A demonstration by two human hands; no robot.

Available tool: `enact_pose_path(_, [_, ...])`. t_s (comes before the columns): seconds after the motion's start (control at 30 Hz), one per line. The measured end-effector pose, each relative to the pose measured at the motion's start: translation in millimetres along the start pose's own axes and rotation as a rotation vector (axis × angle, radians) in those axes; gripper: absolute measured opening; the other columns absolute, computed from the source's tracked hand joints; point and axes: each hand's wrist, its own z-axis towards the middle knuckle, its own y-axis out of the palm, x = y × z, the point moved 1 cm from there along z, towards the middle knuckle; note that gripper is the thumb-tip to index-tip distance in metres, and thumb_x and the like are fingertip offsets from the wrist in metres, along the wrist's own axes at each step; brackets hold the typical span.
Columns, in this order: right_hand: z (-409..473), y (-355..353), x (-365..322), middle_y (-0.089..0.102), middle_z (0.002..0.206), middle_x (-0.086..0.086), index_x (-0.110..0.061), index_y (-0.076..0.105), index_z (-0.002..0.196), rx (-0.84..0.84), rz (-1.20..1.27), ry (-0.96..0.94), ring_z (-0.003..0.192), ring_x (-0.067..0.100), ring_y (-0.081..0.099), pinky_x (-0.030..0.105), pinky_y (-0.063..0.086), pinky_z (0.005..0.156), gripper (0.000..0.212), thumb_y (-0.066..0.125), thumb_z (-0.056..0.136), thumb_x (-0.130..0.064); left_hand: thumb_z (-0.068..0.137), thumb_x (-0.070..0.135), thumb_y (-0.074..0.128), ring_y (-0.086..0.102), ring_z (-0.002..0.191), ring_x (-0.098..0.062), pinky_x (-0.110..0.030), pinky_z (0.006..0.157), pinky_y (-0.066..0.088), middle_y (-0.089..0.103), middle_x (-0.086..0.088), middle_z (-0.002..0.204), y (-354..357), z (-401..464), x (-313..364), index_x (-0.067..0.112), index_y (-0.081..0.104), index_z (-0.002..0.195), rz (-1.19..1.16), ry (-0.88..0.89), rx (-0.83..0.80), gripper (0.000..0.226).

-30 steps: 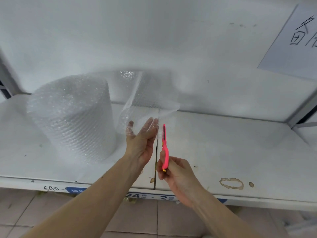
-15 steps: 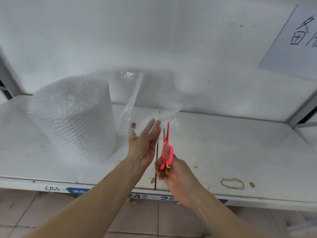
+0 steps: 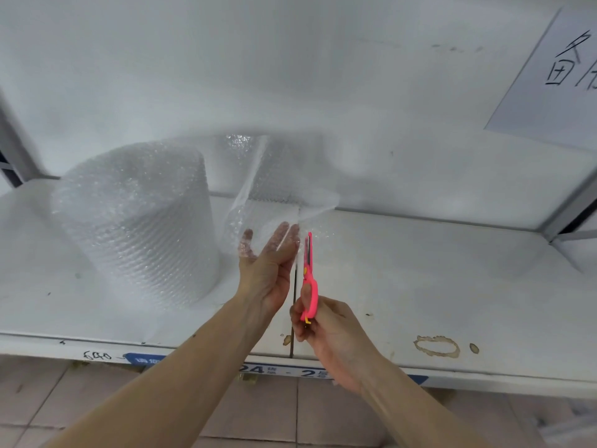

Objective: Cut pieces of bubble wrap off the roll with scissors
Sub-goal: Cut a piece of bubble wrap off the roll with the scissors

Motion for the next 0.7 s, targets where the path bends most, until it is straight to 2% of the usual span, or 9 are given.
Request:
enact_pose_path(0.17, [-0.6,2.0,-0.8,0.058,0.072,0.007,-0.007,0.063,0.072,-0.008,0.039,0.032,0.063,0.016,0.049,0.028,0.043,0.064,0.046,0.067,0.072,-0.052,0.084,-0.027,0.045,0.066,0.110,-0.028,-0.037,0.095,0.052,0.057,-0.023,0.131,-0.1,0.0,-1.1,0.029,0.021,0.146,0.004,0.000,-0.010,0.087])
enact_pose_path(0.37, [-3.7,3.2,-2.2,0.059,0.069,0.004,-0.022,0.070,0.057,-0.026,0.095,0.083,0.065,0.016,0.051,0.033,0.040,0.072,0.037,0.061,0.080,-0.049,0.083,-0.027,0.047,0.069,0.106,-0.027,-0.034,0.088,0.056,0.058,-0.022,0.129,-0.1,2.5,0.6,0.030,0.024,0.142,-0.023,0.004,-0.008,0.085])
enact_pose_path(0.53, [-3.9,2.9,0.5,0.057,0.069,0.006,-0.009,0.063,0.069,-0.019,0.045,0.058,0.062,0.016,0.050,0.032,0.041,0.068,0.046,0.065,0.070,-0.056,0.083,-0.028,0.045,0.068,0.107,-0.028,-0.037,0.089,0.056,0.056,-0.023,0.130,-0.7,3.5,1.5,0.029,0.024,0.143,-0.032,0.013,-0.002,0.085])
enact_pose_path(0.7, [-5.4,2.4,1.7,0.056,0.069,0.008,-0.006,0.062,0.071,-0.018,-0.017,0.022,0.060,0.015,0.047,0.027,0.043,0.063,0.047,0.065,0.073,-0.053,0.084,-0.027,0.046,0.065,0.111,-0.029,-0.039,0.100,0.049,0.055,-0.023,0.132,-2.7,6.8,3.7,0.030,0.021,0.146,-0.020,0.036,0.009,0.088])
